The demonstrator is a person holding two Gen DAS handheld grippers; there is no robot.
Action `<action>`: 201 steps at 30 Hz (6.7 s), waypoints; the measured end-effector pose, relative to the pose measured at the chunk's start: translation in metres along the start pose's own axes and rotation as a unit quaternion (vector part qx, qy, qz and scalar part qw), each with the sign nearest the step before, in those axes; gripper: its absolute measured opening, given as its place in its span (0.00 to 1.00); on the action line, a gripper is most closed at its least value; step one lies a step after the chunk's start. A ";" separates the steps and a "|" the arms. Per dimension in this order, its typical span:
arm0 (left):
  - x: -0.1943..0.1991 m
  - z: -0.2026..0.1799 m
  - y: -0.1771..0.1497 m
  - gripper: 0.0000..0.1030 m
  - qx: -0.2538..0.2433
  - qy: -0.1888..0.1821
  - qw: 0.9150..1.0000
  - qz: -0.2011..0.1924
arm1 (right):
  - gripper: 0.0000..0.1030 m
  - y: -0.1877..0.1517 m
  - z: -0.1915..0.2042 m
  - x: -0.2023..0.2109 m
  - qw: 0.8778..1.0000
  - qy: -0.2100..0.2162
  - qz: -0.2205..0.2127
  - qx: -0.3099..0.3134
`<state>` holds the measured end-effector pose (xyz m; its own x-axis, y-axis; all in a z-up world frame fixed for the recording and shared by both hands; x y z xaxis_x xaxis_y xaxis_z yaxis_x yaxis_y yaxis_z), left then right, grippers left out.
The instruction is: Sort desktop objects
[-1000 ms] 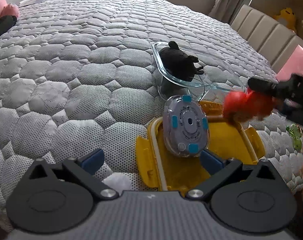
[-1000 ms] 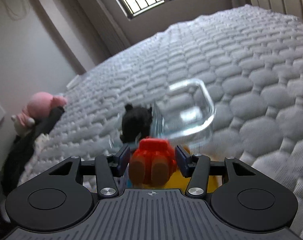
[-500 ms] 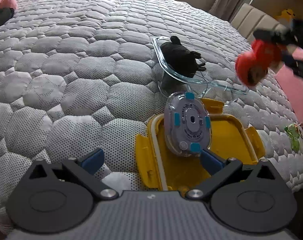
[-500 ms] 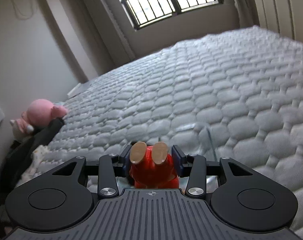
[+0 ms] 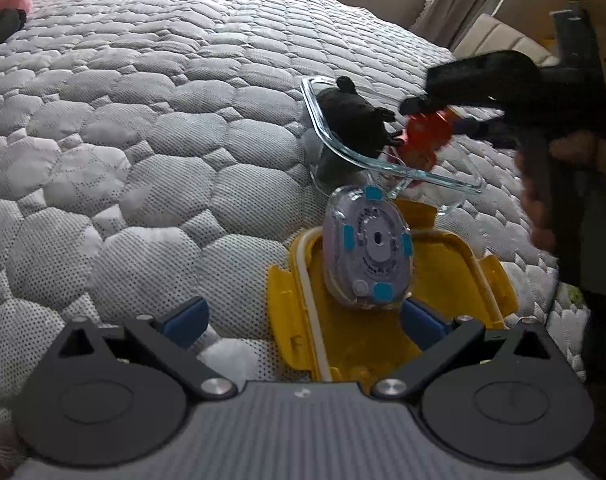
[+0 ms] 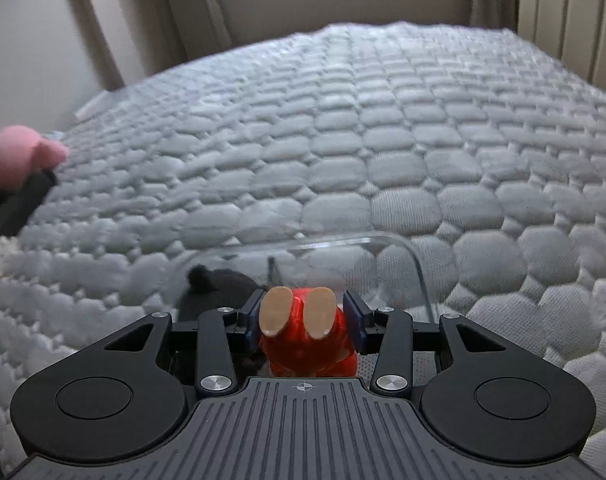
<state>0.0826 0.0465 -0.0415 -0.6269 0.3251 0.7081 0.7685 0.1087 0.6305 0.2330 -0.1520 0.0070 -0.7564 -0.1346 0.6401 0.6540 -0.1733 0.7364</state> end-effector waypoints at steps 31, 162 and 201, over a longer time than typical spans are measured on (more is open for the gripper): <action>-0.007 -0.012 -0.009 1.00 -0.015 -0.008 1.000 0.020 | 0.51 -0.014 -0.006 -0.038 0.999 -0.018 0.018 0.044; 0.003 -0.018 0.013 1.00 0.012 -0.085 0.996 0.004 | 1.00 -0.083 -0.015 0.128 0.949 0.123 -0.267 0.110; -0.074 -0.123 0.021 0.58 -0.137 0.115 0.979 -0.097 | 1.00 -0.144 -0.200 0.080 0.908 0.146 -0.297 -0.255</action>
<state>0.1291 -0.0913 -0.0416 -0.7946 0.0997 0.5988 0.5879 -0.1197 0.8001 0.0757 -0.3324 -0.0919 -0.9936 -0.1105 0.0222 0.0954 -0.7197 0.6877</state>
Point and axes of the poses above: each gripper's, at about its wrist camera, not at the fingertips, and x roughly against the way its jaws point, z to its left, y to its top, the point moved 1 cm from there along -x, roughly the way its jaws point, and after that the axes turned 7 degrees about -z, right-handed, at the moved point
